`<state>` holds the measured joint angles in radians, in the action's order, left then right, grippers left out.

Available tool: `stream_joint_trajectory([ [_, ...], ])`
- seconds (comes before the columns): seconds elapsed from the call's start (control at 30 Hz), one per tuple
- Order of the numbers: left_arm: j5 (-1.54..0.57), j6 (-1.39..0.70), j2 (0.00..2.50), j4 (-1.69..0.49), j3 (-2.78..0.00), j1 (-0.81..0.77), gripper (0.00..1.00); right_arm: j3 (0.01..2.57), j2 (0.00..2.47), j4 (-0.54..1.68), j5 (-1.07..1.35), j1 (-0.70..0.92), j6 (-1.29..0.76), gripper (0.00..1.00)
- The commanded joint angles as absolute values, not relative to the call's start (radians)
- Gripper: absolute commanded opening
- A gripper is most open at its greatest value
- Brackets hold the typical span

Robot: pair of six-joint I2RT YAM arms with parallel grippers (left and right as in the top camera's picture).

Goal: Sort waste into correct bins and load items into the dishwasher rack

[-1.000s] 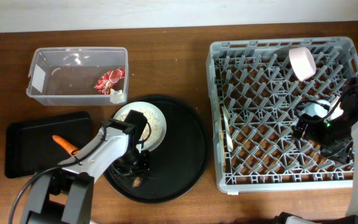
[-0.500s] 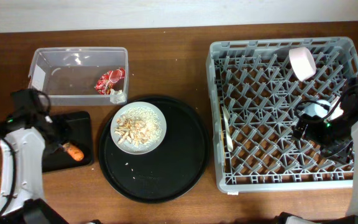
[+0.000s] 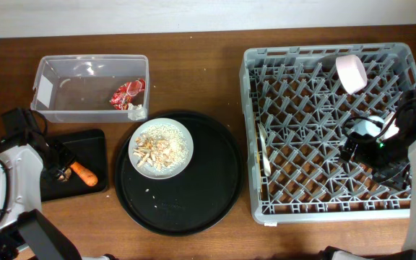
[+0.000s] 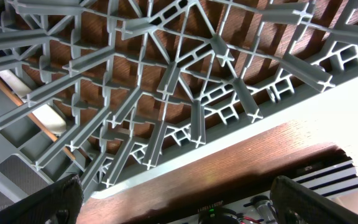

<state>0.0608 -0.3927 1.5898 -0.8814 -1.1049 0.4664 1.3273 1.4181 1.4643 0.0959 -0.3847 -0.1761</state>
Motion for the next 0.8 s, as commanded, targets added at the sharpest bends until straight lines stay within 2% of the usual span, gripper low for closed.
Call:
stream_joint_trajectory([
  [0.0, 0.059, -0.387, 1.597, -0.884, -1.114, 0.469, 0.48, 1.328, 1.407, 1.465, 0.097, -0.387, -0.168, 0.99],
  [0.13, -0.054, -0.336, 1.597, -0.899, -1.115, 0.414, 0.48, 1.328, 1.407, 1.465, 0.098, -0.387, -0.168, 0.99],
  [0.33, -0.068, -0.312, 1.591, -0.867, -1.132, -0.003, 0.48, 1.328, 1.407, 1.461, 0.098, -0.387, -0.169, 0.99],
  [0.4, -0.080, -0.312, 1.591, -0.802, -1.148, -0.142, 0.45, 1.328, 1.407, 1.461, 0.098, -0.387, -0.169, 0.99],
  [0.5, -0.083, -0.340, 1.610, -0.646, -1.150, -0.339, 0.48, 1.328, 1.407, 1.461, 0.098, -0.387, -0.169, 0.99],
  [0.63, -0.134, -0.415, 1.700, -0.580, -1.192, -0.393, 0.51, 1.328, 1.407, 1.461, 0.098, -0.387, -0.169, 0.99],
  [0.77, -0.168, -0.427, 1.865, -0.622, -1.334, -0.395, 0.50, 1.328, 1.407, 1.462, 0.098, -0.387, -0.169, 0.99],
])
